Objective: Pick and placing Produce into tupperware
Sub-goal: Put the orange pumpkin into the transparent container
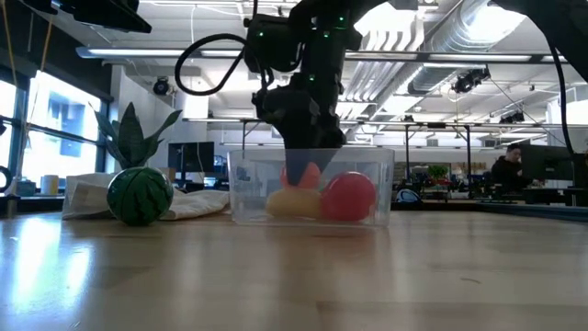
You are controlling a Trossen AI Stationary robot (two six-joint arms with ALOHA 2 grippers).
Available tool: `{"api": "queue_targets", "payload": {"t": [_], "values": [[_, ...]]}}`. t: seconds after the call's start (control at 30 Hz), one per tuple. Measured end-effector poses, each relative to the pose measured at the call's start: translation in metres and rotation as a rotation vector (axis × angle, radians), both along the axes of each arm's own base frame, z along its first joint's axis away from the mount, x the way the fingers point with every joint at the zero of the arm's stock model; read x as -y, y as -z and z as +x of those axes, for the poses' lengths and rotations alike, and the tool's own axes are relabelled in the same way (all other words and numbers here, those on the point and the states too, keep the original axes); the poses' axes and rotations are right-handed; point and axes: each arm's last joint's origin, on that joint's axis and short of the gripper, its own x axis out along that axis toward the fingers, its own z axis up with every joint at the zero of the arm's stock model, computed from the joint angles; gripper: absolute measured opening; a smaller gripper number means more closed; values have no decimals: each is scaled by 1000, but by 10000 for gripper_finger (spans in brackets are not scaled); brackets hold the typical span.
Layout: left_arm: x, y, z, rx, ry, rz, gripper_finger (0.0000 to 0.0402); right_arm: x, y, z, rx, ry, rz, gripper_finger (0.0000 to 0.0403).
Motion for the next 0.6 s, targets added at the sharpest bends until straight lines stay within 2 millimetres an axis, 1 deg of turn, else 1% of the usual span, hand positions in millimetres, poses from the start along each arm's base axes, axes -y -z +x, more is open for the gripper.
{"api": "queue_targets", "payload": {"t": [0.13, 0.27, 0.4, 0.6], "values": [[0, 0, 0, 0, 0, 0, 85, -1, 2, 1, -1, -5, 19, 252], [0, 0, 0, 0, 0, 0, 85, -1, 10, 3, -17, -3, 38, 267], [0, 0, 0, 0, 0, 0, 85, -1, 10, 3, -11, -4, 39, 278], [0, 0, 0, 0, 0, 0, 85, -1, 10, 3, -8, -4, 39, 280]]}}
